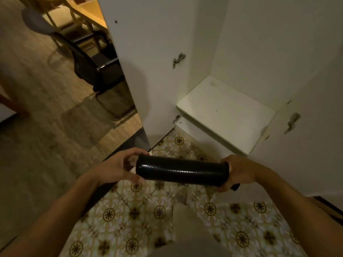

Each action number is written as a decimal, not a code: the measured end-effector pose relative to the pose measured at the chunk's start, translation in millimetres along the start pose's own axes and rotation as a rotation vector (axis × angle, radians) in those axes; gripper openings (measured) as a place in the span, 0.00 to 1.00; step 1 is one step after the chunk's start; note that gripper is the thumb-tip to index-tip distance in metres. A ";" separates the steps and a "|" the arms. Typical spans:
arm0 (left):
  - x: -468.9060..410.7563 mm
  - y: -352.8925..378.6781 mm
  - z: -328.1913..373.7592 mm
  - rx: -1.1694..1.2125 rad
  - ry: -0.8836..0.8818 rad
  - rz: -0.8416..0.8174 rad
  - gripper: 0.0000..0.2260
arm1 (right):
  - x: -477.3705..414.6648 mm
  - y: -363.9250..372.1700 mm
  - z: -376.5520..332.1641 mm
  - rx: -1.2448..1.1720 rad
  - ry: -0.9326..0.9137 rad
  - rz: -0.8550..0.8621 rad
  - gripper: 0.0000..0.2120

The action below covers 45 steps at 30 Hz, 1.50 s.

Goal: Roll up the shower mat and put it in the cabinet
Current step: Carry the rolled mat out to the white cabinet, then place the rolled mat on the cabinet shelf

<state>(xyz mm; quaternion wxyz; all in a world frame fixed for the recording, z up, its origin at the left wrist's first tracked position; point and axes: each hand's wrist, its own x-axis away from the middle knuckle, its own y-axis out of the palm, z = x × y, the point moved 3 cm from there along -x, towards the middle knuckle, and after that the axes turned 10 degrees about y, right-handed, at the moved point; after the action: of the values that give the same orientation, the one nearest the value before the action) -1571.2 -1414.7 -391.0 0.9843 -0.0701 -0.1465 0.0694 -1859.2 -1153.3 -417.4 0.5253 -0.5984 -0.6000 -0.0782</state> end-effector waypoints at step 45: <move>-992.1 -157.9 -120.1 0.624 -0.447 0.652 0.15 | -590.6 -418.1 313.8 -1.832 0.423 0.757 0.15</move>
<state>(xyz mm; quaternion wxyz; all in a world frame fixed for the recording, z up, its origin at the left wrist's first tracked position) -2457.1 -1739.6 -756.1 0.8300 0.2020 -0.2966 0.4270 -2520.5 -1415.7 -758.1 -0.0502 -0.8958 0.0253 -0.4409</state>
